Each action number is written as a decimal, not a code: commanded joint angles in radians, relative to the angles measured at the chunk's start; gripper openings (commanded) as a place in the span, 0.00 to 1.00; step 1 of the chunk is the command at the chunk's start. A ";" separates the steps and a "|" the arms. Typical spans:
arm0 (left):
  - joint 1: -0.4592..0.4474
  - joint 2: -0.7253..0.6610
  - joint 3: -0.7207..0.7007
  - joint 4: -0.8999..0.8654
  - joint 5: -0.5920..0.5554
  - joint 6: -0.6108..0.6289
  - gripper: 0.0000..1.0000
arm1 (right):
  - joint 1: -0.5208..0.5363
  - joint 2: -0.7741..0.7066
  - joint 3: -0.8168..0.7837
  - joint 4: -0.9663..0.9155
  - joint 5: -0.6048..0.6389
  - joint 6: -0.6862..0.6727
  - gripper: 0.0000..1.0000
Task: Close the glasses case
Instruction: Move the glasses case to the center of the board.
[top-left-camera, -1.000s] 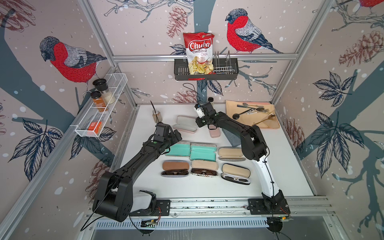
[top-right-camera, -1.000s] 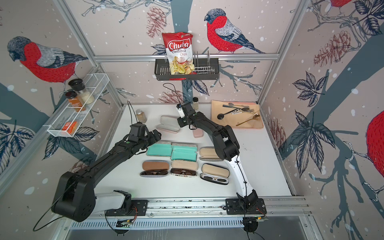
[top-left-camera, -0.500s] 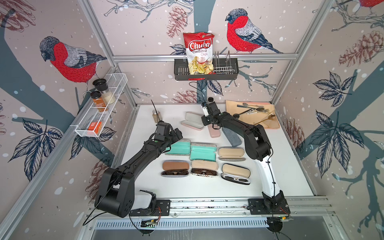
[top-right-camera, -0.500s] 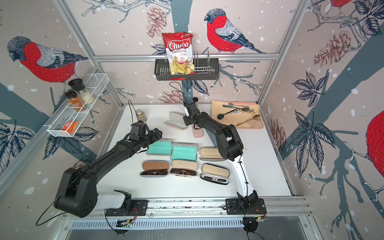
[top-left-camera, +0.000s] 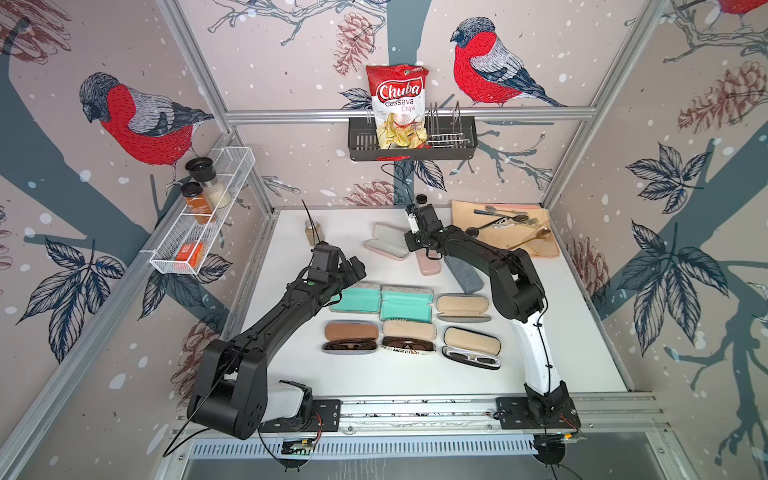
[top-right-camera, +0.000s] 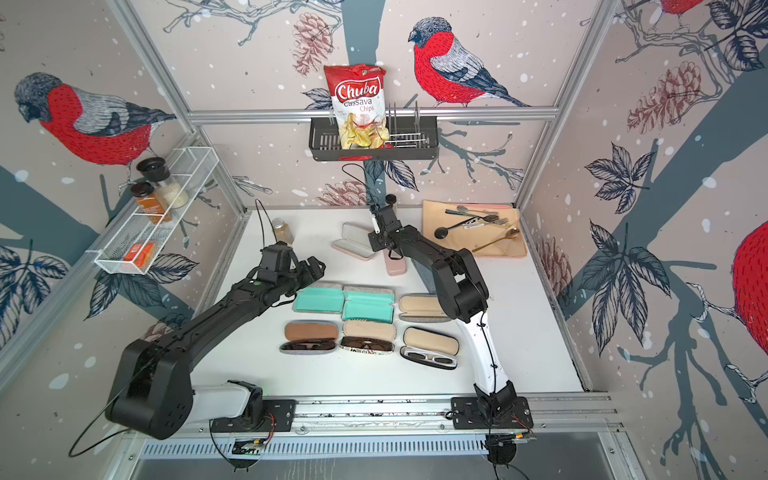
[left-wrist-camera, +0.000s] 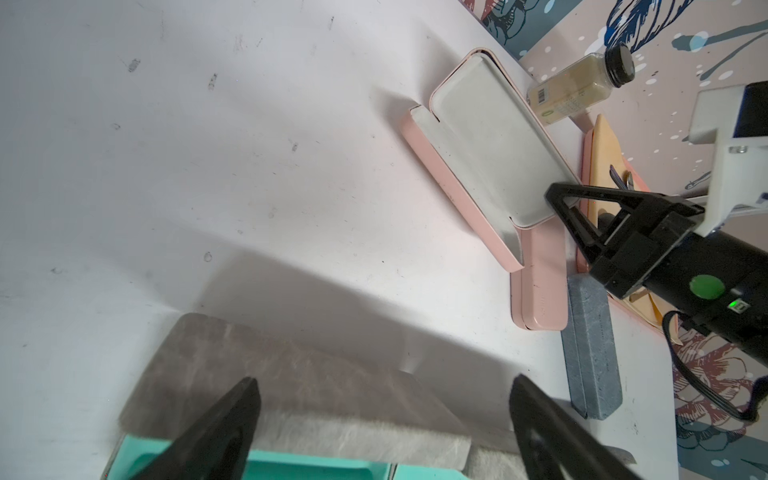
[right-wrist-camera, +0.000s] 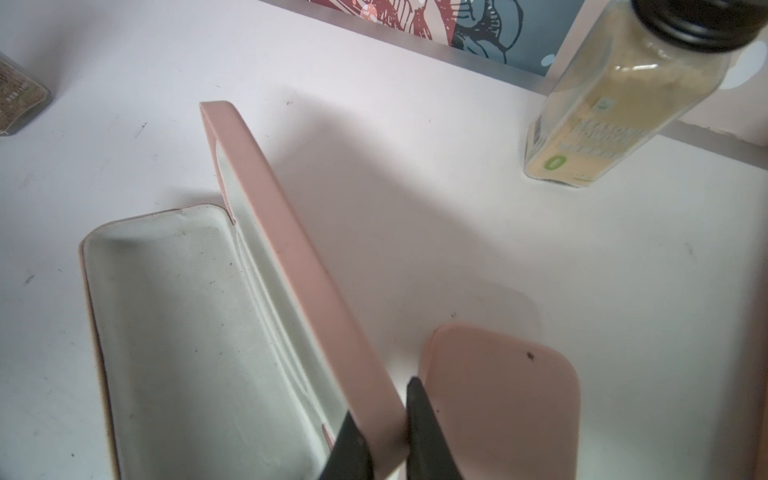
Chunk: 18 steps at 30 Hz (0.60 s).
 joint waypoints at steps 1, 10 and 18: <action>0.002 -0.016 0.004 -0.007 0.006 -0.007 0.94 | 0.005 -0.020 -0.010 0.042 -0.003 0.009 0.13; 0.002 -0.055 -0.005 -0.024 -0.006 -0.008 0.94 | 0.017 -0.013 -0.002 0.031 -0.011 -0.003 0.17; 0.003 -0.046 -0.008 -0.024 -0.014 -0.009 0.94 | 0.027 -0.005 0.005 0.019 -0.020 -0.017 0.24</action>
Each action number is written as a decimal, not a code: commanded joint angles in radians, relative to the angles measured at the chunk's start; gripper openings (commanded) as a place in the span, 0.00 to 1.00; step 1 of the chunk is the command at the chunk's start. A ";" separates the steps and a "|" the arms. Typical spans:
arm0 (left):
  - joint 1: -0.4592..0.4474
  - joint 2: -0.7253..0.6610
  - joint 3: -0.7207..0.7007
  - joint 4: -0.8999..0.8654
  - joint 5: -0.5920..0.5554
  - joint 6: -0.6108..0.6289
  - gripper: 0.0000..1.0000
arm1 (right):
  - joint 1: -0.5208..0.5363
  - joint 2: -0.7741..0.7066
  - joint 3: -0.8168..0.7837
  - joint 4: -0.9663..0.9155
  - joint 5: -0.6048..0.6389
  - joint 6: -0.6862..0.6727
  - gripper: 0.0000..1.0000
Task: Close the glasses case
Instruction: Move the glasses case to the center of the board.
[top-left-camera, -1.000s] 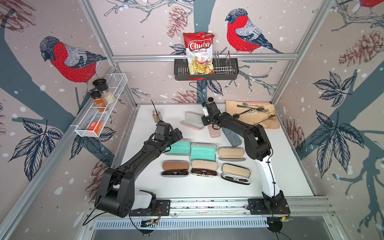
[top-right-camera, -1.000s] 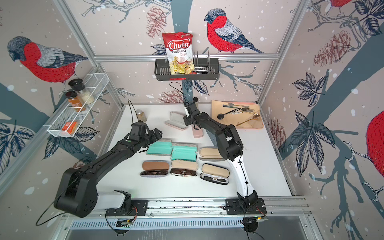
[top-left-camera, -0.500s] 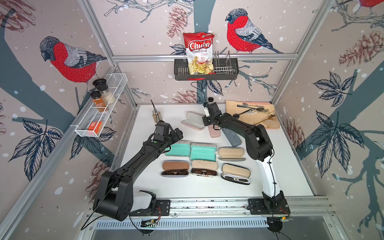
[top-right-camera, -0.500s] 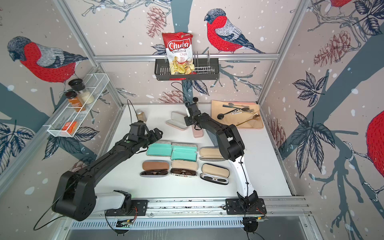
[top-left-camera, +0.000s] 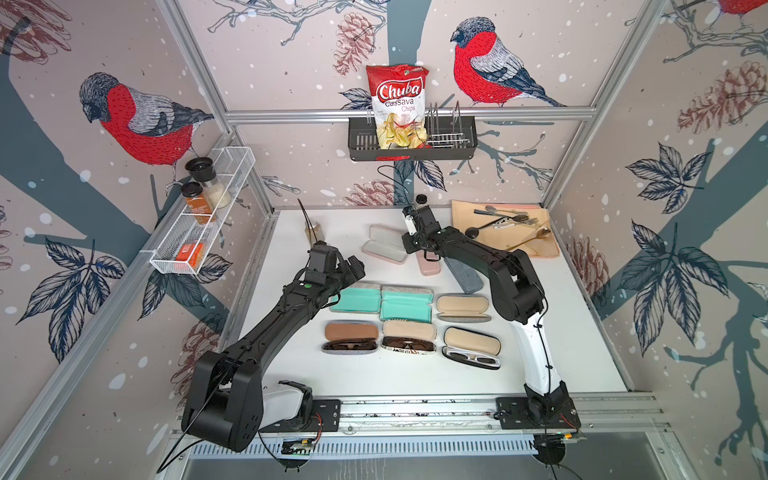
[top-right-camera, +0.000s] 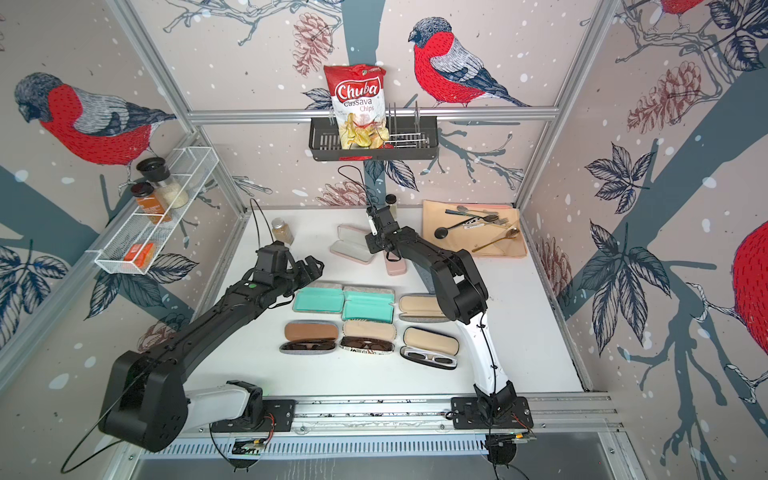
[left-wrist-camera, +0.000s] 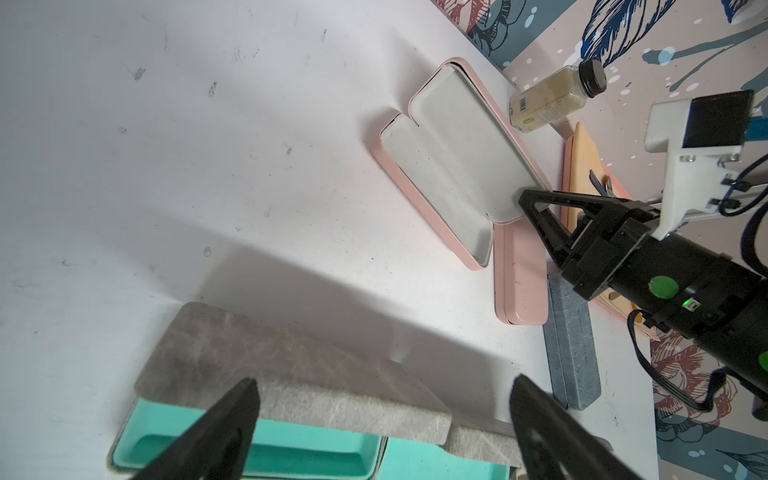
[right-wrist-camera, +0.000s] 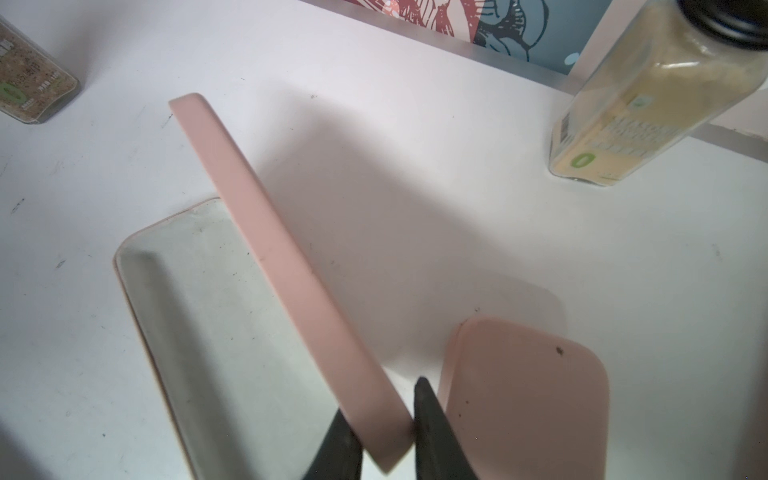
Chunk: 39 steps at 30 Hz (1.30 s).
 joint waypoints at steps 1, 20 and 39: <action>0.003 0.005 -0.004 -0.001 -0.012 0.000 0.94 | 0.004 0.001 0.011 0.020 -0.013 -0.013 0.25; 0.003 0.102 0.196 -0.015 0.050 0.042 0.94 | 0.006 -0.042 -0.001 -0.010 -0.085 0.010 0.37; 0.002 0.583 0.513 -0.042 0.211 0.042 0.00 | -0.025 0.089 0.379 -0.282 -0.107 0.075 0.08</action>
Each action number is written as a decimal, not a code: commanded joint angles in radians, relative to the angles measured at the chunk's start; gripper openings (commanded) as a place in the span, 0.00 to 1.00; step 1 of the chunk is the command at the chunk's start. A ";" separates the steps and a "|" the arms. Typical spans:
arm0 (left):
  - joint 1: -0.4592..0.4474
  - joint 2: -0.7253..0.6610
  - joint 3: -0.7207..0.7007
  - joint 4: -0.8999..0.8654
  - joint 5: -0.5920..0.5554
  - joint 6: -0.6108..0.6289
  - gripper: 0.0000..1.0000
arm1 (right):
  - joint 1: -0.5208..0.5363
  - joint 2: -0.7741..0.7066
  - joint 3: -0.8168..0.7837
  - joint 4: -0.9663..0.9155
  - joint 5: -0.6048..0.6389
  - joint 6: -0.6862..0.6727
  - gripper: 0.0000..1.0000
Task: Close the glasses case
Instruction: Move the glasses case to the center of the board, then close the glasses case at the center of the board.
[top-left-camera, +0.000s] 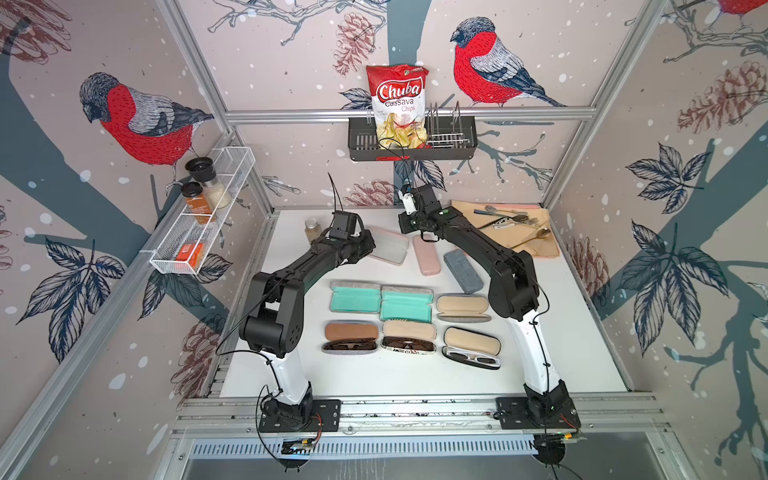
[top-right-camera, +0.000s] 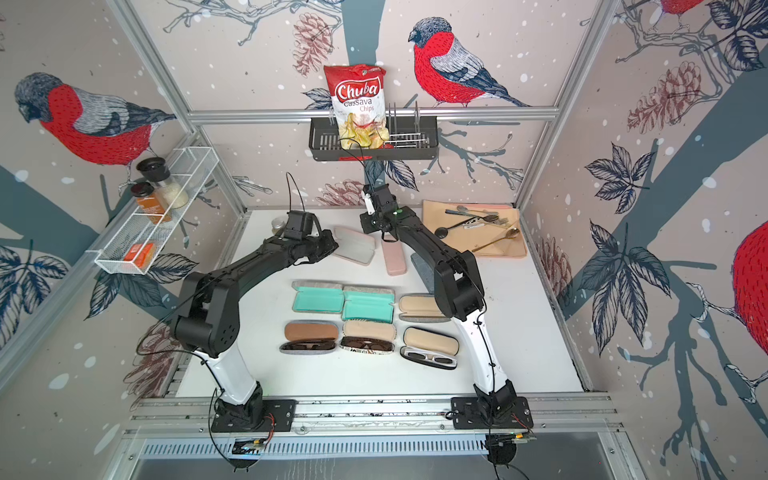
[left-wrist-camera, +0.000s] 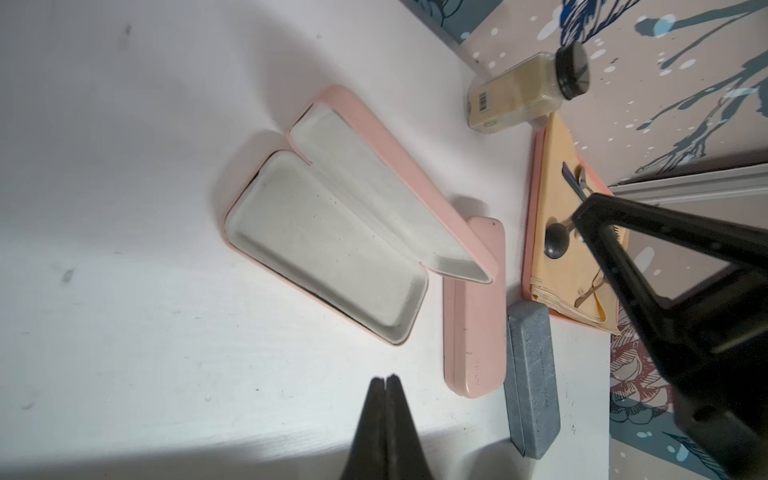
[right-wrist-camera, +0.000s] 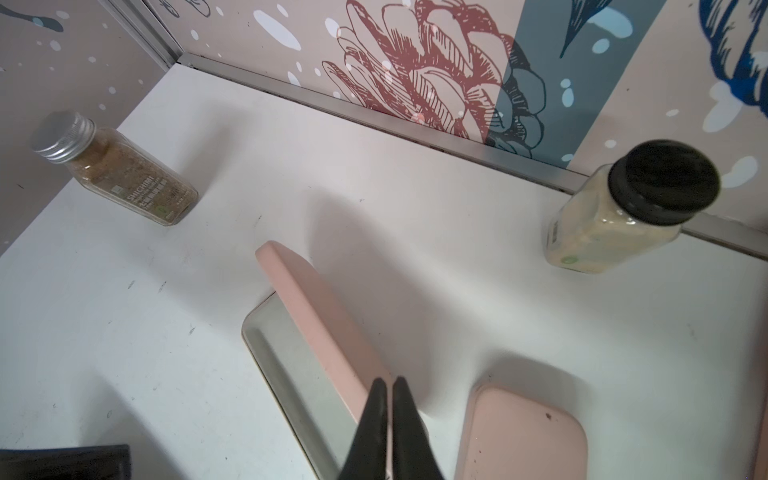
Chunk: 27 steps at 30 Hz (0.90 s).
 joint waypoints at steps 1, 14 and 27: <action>0.002 0.034 0.011 -0.027 0.018 0.018 0.00 | -0.005 0.022 0.021 -0.056 -0.027 0.024 0.08; 0.001 0.136 0.068 -0.078 -0.050 0.038 0.00 | -0.010 0.076 0.021 -0.040 -0.098 0.032 0.11; 0.002 0.232 0.109 -0.054 -0.044 0.027 0.00 | -0.012 0.093 0.021 -0.036 -0.118 0.024 0.14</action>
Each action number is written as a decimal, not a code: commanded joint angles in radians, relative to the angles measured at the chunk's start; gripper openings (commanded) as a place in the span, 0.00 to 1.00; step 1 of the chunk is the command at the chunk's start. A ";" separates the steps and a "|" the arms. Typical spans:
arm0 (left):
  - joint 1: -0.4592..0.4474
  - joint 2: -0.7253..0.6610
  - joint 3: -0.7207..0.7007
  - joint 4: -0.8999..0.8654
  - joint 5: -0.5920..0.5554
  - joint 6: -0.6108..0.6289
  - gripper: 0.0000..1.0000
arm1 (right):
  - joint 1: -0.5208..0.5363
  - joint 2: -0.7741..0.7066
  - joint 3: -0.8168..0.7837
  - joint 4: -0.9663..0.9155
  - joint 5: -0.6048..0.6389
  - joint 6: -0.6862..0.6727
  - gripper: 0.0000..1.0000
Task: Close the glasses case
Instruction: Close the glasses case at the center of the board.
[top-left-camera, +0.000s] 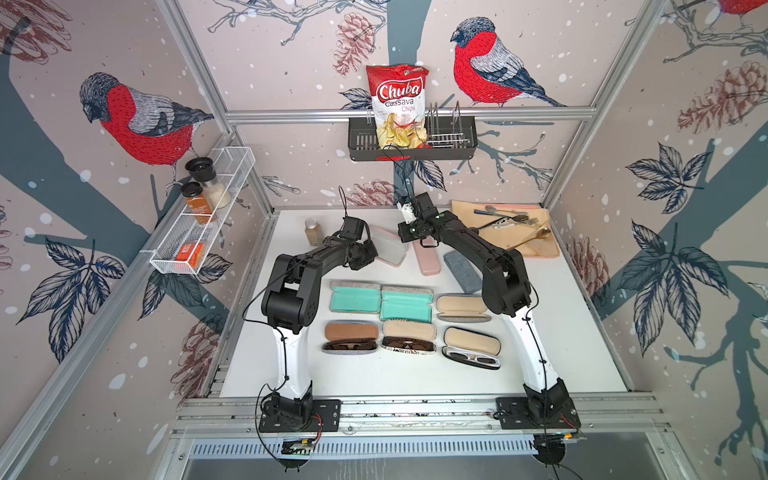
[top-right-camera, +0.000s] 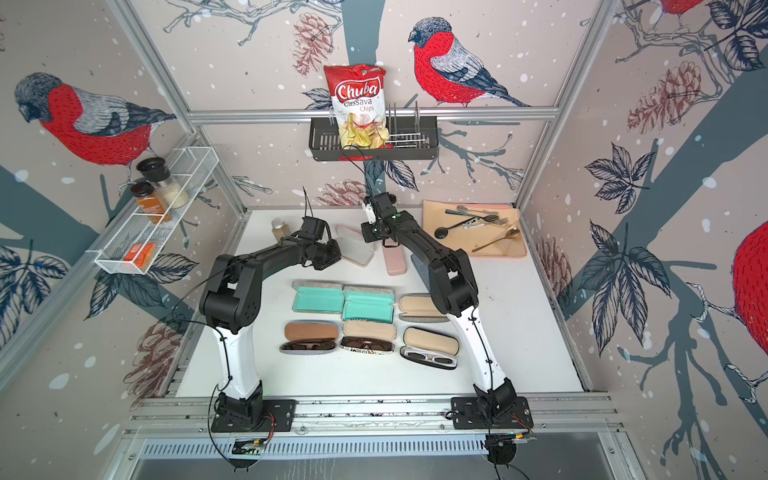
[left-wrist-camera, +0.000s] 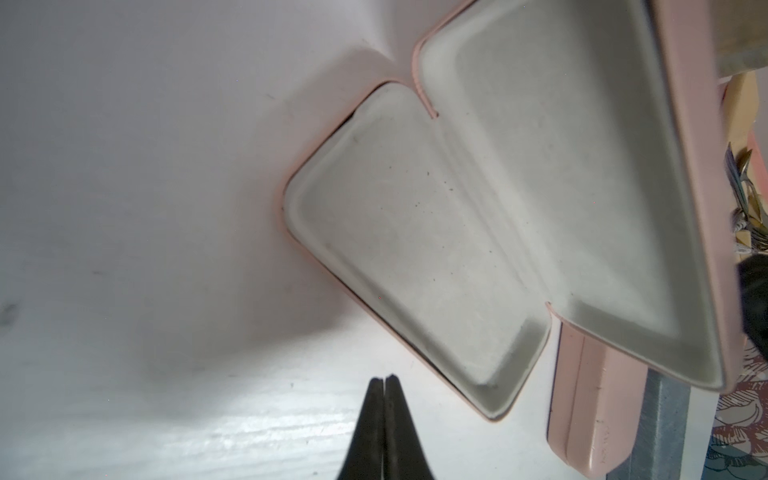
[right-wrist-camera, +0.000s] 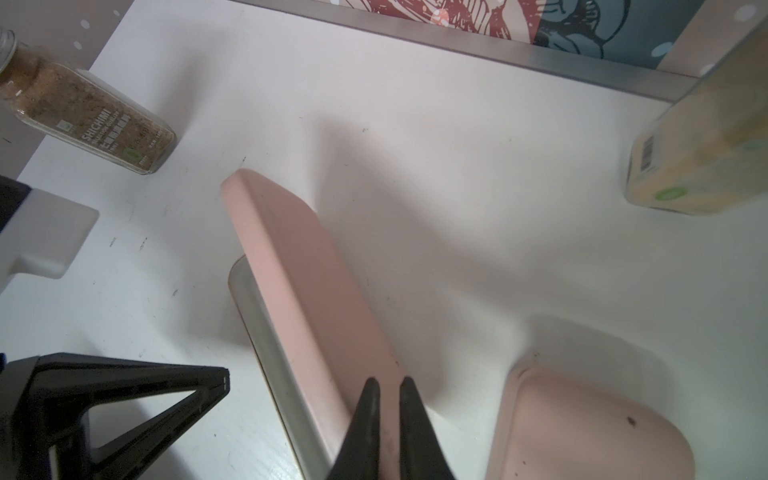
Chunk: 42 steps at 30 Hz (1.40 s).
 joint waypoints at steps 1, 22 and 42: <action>0.001 0.014 0.009 0.010 0.003 0.004 0.00 | 0.000 0.007 0.006 0.001 -0.013 -0.002 0.14; 0.001 0.055 0.028 0.050 0.023 -0.008 0.00 | 0.002 0.015 -0.002 0.003 -0.059 -0.003 0.18; 0.001 0.087 0.085 0.058 0.039 -0.008 0.00 | 0.006 0.021 -0.004 0.005 -0.070 -0.007 0.20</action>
